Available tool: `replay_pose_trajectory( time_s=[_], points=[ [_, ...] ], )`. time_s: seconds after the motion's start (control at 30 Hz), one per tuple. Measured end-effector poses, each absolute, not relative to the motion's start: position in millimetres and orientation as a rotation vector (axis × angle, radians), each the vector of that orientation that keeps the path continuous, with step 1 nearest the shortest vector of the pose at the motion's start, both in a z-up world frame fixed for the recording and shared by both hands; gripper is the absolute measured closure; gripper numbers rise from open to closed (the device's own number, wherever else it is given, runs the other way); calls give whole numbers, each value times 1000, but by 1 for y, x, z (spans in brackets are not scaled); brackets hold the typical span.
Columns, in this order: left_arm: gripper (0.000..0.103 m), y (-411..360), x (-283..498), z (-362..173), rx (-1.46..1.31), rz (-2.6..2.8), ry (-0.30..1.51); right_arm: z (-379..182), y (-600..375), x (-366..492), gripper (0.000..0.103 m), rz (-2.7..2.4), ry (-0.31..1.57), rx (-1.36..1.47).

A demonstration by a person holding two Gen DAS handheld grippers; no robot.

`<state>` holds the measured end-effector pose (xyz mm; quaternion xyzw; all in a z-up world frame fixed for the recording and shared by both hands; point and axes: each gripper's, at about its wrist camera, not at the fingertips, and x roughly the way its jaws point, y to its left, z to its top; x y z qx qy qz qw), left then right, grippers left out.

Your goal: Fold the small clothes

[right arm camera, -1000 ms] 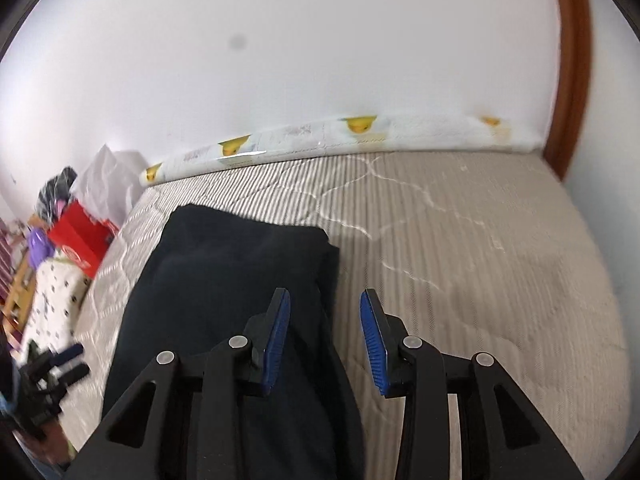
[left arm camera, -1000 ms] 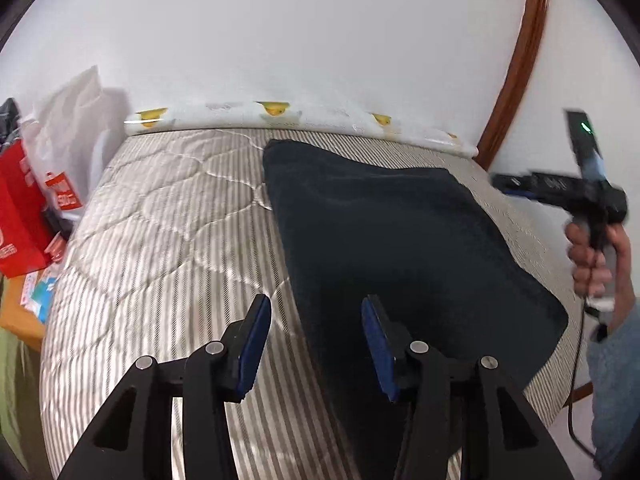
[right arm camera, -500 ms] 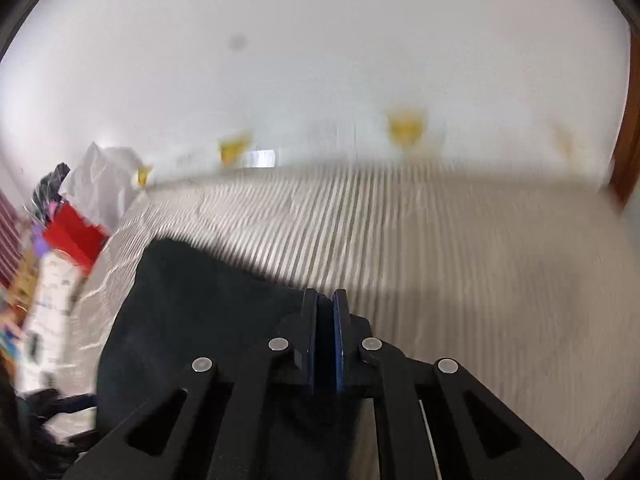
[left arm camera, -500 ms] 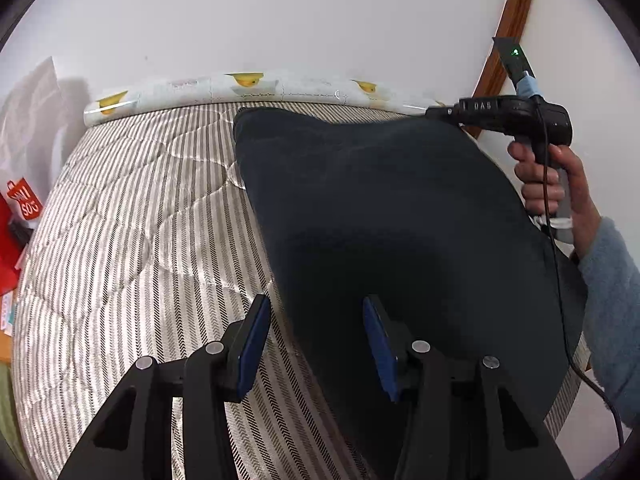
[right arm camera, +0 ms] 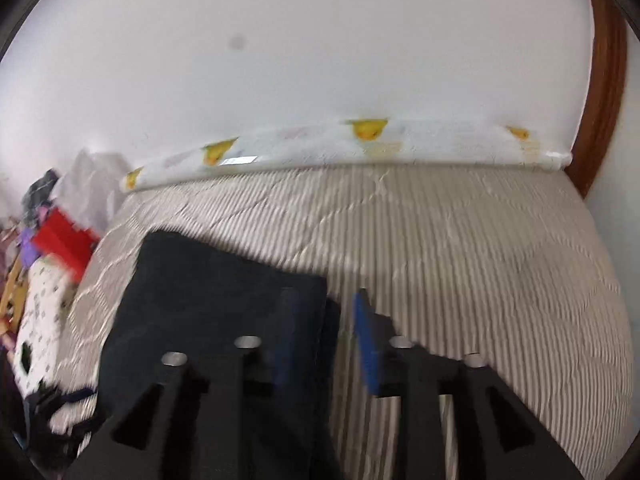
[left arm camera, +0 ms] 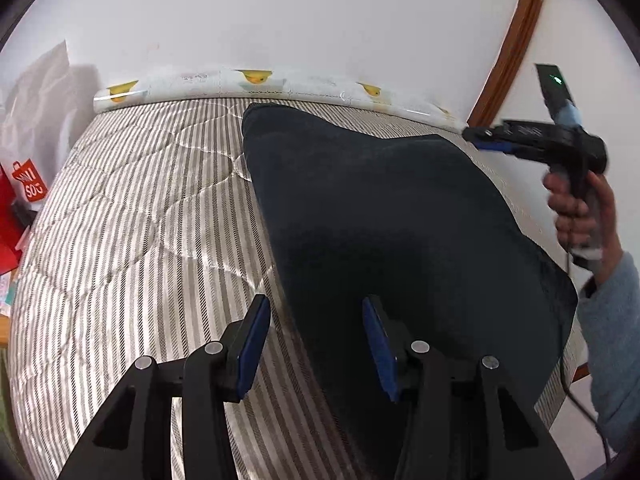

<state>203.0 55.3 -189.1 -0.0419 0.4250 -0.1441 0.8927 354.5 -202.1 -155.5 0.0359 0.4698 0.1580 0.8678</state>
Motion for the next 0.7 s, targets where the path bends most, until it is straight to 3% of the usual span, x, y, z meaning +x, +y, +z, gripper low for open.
replay_pose_trajectory(
  time_s=[0.33,0.4,0.43,0.7],
  points=[
    [57,53,183,-180,-85,-225,897,-176,-209,263,56,413,1025,33],
    [58,52,180,-179,-84,-211,899,-184,-208,256,66,386,1034,-7],
    [58,51,177,-178,-85,-204,899,-188,-208,252,103,337,1025,-51],
    [58,43,158,-171,-70,-184,905,-173,-233,190,98,121,840,7]
  ],
)
